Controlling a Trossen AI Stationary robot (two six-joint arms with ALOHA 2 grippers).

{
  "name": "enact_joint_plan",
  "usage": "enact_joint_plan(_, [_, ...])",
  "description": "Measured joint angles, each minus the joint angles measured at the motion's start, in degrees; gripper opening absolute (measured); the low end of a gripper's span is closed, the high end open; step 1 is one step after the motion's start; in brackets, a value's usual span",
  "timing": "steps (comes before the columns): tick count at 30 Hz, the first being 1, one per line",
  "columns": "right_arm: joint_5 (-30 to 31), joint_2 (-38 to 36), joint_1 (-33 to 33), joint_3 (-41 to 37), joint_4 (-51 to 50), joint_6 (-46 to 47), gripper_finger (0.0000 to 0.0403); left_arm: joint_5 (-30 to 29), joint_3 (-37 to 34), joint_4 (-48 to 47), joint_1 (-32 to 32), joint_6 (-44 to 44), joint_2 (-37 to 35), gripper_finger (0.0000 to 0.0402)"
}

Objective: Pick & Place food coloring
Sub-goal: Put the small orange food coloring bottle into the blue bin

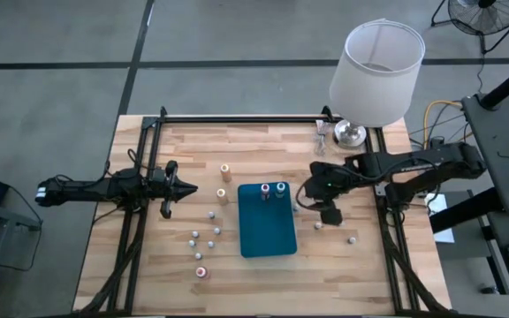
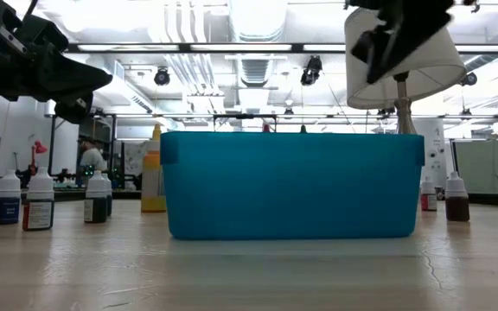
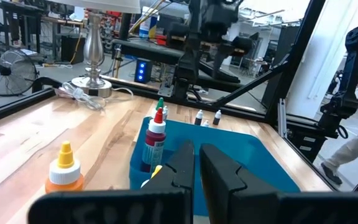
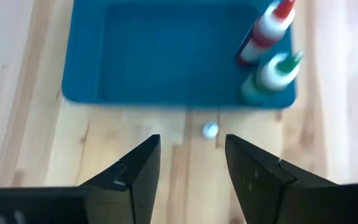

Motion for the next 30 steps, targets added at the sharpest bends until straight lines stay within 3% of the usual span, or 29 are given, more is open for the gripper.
enact_joint_plan(12, [-3.1,-2.3,6.3,-7.8,-0.6,2.9,0.0174,0.0,0.0,0.0,0.0,0.0,0.0,0.0])
enact_joint_plan(30, [-3.2,4.5,6.9,-12.2,4.6,-4.6,0.0174,0.0,0.0,0.0,0.0,0.0,0.0,0.0])
